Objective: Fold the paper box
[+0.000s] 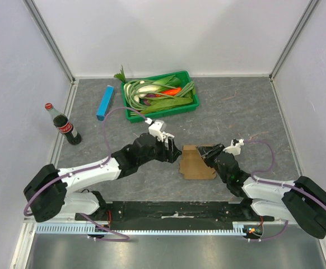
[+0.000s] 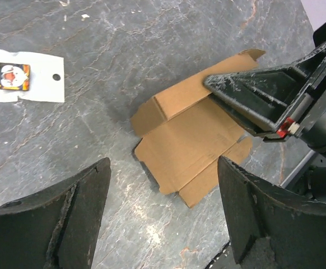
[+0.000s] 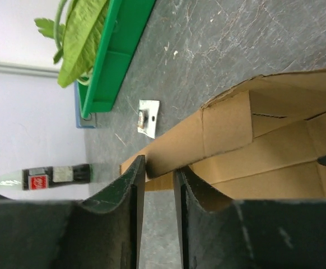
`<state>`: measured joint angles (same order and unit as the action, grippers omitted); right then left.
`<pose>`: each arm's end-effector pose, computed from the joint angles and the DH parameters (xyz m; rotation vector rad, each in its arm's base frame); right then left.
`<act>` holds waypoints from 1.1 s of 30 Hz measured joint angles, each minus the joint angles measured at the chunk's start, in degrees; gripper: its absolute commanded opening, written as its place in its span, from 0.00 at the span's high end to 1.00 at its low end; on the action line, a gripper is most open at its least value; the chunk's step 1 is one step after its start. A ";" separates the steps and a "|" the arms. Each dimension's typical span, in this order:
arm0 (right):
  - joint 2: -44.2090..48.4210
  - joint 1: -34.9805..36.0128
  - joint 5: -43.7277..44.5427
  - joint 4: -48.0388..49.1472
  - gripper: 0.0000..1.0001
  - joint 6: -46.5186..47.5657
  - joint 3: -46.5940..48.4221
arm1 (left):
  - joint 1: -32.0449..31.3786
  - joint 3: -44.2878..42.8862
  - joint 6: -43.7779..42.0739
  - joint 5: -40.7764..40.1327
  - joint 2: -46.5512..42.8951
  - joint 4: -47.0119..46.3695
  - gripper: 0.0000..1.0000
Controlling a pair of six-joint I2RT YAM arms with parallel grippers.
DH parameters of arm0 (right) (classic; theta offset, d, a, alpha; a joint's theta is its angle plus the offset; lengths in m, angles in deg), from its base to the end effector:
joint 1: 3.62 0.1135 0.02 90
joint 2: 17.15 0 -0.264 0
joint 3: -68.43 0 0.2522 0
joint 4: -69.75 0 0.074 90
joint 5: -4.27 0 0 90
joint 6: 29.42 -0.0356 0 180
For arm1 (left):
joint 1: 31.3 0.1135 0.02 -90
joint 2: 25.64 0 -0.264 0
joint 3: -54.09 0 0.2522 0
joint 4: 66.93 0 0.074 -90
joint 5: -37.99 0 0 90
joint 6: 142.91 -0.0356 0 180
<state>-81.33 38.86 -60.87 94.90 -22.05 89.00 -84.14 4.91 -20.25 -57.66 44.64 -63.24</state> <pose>0.1491 0.1162 0.1435 0.9788 1.7587 1.0689 0.1632 -0.2095 0.2253 0.3035 2.0847 -0.8380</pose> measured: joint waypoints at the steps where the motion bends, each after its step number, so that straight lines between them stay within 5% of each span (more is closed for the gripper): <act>1: 0.02 -0.44 -1.14 -0.37 0.45 1.55 0.02 | 0.35 -1.25 -0.02 0.81 1.07 0.72 0.21; 8: 8.72 -1.14 -5.86 -16.11 0.02 10.80 6.25 | 1.92 -9.81 -5.16 6.25 6.29 5.95 0.19; 17: 21.31 -4.85 -11.08 -44.74 0.02 25.03 18.62 | 3.34 -22.53 -19.34 10.71 16.22 10.60 0.22; 22: 22.69 -6.97 -10.34 -61.55 0.02 34.14 25.64 | 3.37 -27.06 -24.79 12.44 23.61 11.32 0.33; 33: 12.61 -20.33 -12.87 -71.32 0.02 44.94 36.04 | -4.02 -8.00 -24.37 0.68 19.58 -7.48 0.28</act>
<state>-68.72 18.53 -73.74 23.58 22.88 125.04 -88.16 -3.09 -44.62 -56.99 64.23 -70.71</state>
